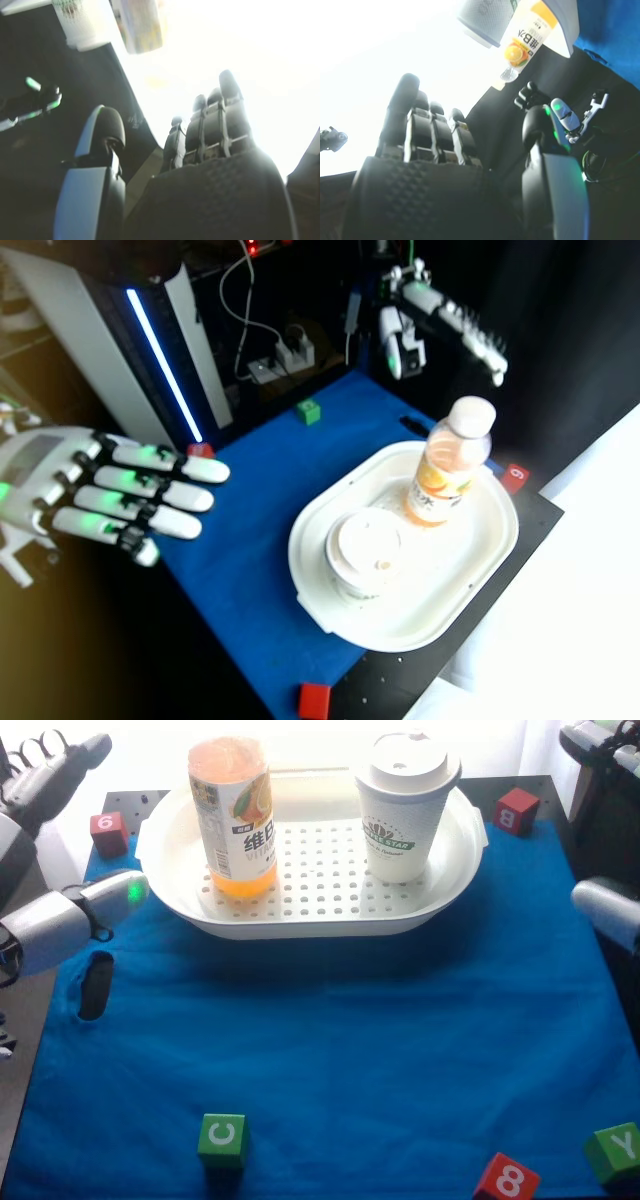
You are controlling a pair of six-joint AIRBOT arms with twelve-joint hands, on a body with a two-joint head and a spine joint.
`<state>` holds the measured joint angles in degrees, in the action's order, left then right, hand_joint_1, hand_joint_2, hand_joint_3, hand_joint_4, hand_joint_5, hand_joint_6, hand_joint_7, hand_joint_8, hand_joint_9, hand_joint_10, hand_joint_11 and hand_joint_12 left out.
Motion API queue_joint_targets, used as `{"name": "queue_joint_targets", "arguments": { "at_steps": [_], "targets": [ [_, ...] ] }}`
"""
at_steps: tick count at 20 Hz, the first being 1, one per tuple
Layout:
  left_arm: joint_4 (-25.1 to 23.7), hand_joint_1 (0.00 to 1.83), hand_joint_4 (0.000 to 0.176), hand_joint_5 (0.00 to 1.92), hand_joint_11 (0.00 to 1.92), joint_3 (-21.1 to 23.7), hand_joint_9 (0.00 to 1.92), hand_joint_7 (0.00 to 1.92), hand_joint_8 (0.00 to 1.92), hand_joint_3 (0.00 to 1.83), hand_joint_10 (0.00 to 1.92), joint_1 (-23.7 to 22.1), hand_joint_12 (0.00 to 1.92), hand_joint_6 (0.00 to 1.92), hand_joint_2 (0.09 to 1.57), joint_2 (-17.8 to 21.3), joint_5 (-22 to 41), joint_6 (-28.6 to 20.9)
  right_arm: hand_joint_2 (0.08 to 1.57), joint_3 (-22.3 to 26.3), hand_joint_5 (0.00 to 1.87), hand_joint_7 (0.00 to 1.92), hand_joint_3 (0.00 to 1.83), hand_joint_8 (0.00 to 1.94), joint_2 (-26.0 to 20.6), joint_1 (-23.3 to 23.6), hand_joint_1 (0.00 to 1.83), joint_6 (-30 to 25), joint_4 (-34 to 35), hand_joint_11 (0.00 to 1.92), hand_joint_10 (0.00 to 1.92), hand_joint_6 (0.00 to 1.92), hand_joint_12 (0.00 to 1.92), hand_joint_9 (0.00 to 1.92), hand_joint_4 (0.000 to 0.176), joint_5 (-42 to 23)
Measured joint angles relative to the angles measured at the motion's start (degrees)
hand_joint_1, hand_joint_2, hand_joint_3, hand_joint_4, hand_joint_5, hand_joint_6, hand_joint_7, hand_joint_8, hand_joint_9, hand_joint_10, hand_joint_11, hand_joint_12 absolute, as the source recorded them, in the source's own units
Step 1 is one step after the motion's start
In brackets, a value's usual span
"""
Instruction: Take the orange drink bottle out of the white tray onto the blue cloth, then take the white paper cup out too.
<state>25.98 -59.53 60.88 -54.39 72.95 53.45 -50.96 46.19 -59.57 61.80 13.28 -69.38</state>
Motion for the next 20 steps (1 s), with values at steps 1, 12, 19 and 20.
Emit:
{"name": "queue_joint_targets", "arguments": {
  "at_steps": [1, 12, 19, 20],
  "targets": [
    [0.33, 0.61, 0.136, 0.0, 0.0, -1.01, 0.04, 0.0, 0.0, 0.0, 0.03, -0.72, 0.91, 0.0, 1.21, -0.59, -1.14, -0.61, 1.38, -0.04, 0.0, 0.0, 0.0, 0.0, 0.0, 0.0, 0.3, 0.0, 0.0, 0.0, 0.0, 0.0, 0.43, 0.0, 0.0, 0.22],
    [2.43, 0.51, 0.176, 0.0, 0.0, -19.08, 0.0, 0.0, 0.0, 0.01, 0.0, -14.4, 0.01, 0.0, 0.93, -13.14, -23.41, -7.93, 1.37, -0.11, 0.0, 0.0, 0.0, 0.0, 0.74, -0.02, 0.39, -0.28, 0.39, 0.0, 0.0, 0.0, 0.49, 0.0, 0.0, 0.96],
    [0.39, 0.84, 0.176, 0.01, 0.01, -25.66, 0.06, 0.1, 0.03, 0.0, 0.22, -18.4, 0.7, 0.0, 0.92, -17.88, -28.09, -13.84, 1.36, -0.11, 0.0, 0.0, 0.0, 0.0, 1.18, -0.02, 0.5, -0.52, 0.22, 0.0, 0.0, 0.0, 0.12, 0.0, 0.0, 0.94],
    [-0.24, 0.89, 0.158, 0.2, 0.0, -25.81, 0.11, 0.3, 0.35, 0.0, 0.79, -18.43, 1.34, 0.11, 0.93, -18.25, -27.91, -13.88, 1.37, -0.11, 0.0, 0.0, 0.0, 0.0, 1.22, -0.02, 0.51, -0.59, 0.24, 0.0, 0.0, 0.0, 0.02, 0.0, 0.0, 1.09]
  ]
}}
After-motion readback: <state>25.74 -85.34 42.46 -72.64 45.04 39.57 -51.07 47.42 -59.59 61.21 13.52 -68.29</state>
